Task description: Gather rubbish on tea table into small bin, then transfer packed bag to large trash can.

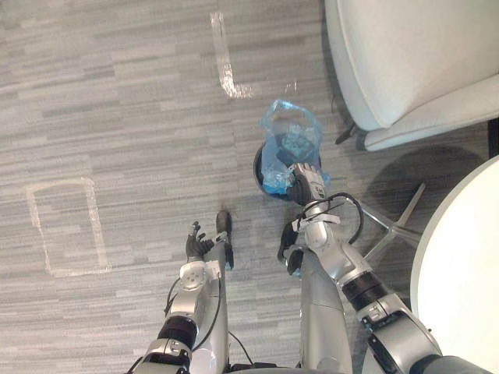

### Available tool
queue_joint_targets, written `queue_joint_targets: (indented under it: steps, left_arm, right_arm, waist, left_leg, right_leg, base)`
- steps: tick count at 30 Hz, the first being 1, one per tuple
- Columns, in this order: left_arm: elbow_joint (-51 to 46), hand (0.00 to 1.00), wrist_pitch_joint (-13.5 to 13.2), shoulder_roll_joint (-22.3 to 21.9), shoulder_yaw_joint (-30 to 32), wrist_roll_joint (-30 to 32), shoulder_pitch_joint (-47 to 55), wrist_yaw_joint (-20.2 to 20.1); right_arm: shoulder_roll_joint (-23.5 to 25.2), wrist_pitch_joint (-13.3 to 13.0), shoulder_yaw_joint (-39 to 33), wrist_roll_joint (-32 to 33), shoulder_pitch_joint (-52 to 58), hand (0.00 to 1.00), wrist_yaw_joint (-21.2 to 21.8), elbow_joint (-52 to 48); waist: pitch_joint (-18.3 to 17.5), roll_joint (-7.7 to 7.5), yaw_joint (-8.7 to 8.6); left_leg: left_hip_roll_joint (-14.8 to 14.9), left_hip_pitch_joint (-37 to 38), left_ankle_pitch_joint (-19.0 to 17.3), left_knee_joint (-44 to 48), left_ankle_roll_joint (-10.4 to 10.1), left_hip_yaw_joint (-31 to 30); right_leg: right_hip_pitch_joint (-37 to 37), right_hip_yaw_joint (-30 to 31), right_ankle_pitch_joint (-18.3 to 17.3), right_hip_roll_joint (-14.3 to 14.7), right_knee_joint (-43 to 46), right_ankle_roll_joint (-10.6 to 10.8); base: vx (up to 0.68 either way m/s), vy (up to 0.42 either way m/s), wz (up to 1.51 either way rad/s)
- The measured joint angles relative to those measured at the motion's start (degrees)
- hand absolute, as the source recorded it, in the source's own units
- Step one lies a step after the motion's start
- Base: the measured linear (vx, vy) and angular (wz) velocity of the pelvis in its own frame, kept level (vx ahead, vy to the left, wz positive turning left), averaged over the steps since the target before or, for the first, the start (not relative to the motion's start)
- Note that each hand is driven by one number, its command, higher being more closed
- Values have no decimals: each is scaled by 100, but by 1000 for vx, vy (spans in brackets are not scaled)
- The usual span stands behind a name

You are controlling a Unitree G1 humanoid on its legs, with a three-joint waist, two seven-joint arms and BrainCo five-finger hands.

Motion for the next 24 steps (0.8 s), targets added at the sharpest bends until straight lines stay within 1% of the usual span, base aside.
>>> queue_joint_targets:
  steps: [3,6,7,8,10,13,14,16,18,19,20,22,24]
  left_arm:
    - [81,0,12,0,-3,9,87,-9]
    - [141,0,43,0,-26,77,286,-105]
    - [240,0,59,47,-151,113,386,-138]
    - [268,0,61,53,-186,114,420,-151]
    - [361,0,81,58,-314,157,535,-164]
    - [617,0,110,113,-470,248,573,-218]
    - [707,0,165,115,-548,351,575,-262]
    - [762,0,187,194,-621,446,594,-285]
    - [765,0,199,227,-625,531,631,-298]
    - [764,0,202,246,-625,557,652,-329]
    - [720,0,208,271,-625,558,690,-370]
    - [509,0,215,335,-620,559,770,-377]
    - [199,0,217,435,-620,566,912,-380]
  right_arm:
    - [49,-104,12,12,287,100,45,-202]
    - [183,-142,41,126,642,100,163,-438]
    - [261,-177,40,245,872,100,251,-614]
    - [263,-193,42,254,959,100,267,-674]
    - [321,-313,63,334,1253,100,349,-856]
    - [422,-391,60,468,1429,100,505,-795]
    - [434,-426,61,491,1476,100,582,-759]
    - [435,-499,19,522,1504,100,680,-642]
    - [433,-515,-23,727,1582,100,793,-516]
    - [432,-527,-73,815,1676,100,843,-516]
    - [433,-535,-170,1047,1783,100,946,-516]
    - [441,-538,-268,1350,1900,100,1054,-516]
    - [435,-555,-292,1689,1929,100,1227,-521]
  waist:
    - [-48,-54,-31]
    - [-208,-149,-90]
    - [-304,-201,-114]
    - [-373,-218,-115]
    - [-603,-247,-123]
    - [-807,-243,-140]
    - [-888,-236,-155]
    - [-950,-223,-202]
    - [-990,-201,-242]
    - [-1060,-191,-246]
    - [-1165,-166,-261]
    - [-1285,-138,-272]
    - [-1405,-74,-300]
  left_leg:
    - [-9,551,2,-253,-1,14]
    - [-2,1036,18,-554,-21,33]
    - [-2,1319,28,-719,-32,62]
    - [-4,1363,31,-761,-35,71]
    - [-10,1648,86,-994,-49,113]
    - [-9,2082,190,-1392,-65,167]
    - [-6,2241,253,-1577,-67,174]
    - [-10,2439,342,-1783,-85,180]
    - [-28,2711,430,-2035,-82,197]
    - [-48,2787,476,-2136,-71,211]
    - [-65,2884,537,-2263,-69,228]
    - [-93,3115,618,-2486,-44,324]
    - [-144,3384,701,-2724,-44,384]
  right_leg:
    - [572,-49,25,19,-305,28]
    - [1088,-79,90,67,-675,52]
    - [1360,-81,115,86,-859,61]
    - [1399,-81,123,89,-899,67]
    - [1665,-80,198,116,-1161,94]
    - [2095,-40,376,204,-1631,109]
    - [2275,-18,501,254,-1880,112]
    - [2518,-6,658,303,-2222,133]
    - [2825,29,850,347,-2609,158]
    - [2922,48,912,351,-2763,184]
    - [3025,60,1016,358,-2935,190]
    - [3247,134,1160,364,-3219,210]
    - [3474,243,1288,362,-3470,243]
  base:
    - [63,-16,-1]
    - [94,-15,-4]
    - [98,-10,-7]
    - [102,-13,-5]
    - [126,-13,-7]
    - [108,-4,-14]
    - [86,7,-13]
    - [70,17,-11]
    - [25,23,-10]
    - [7,30,-6]
    - [19,37,-8]
    - [5,32,-19]
    - [-33,34,-22]
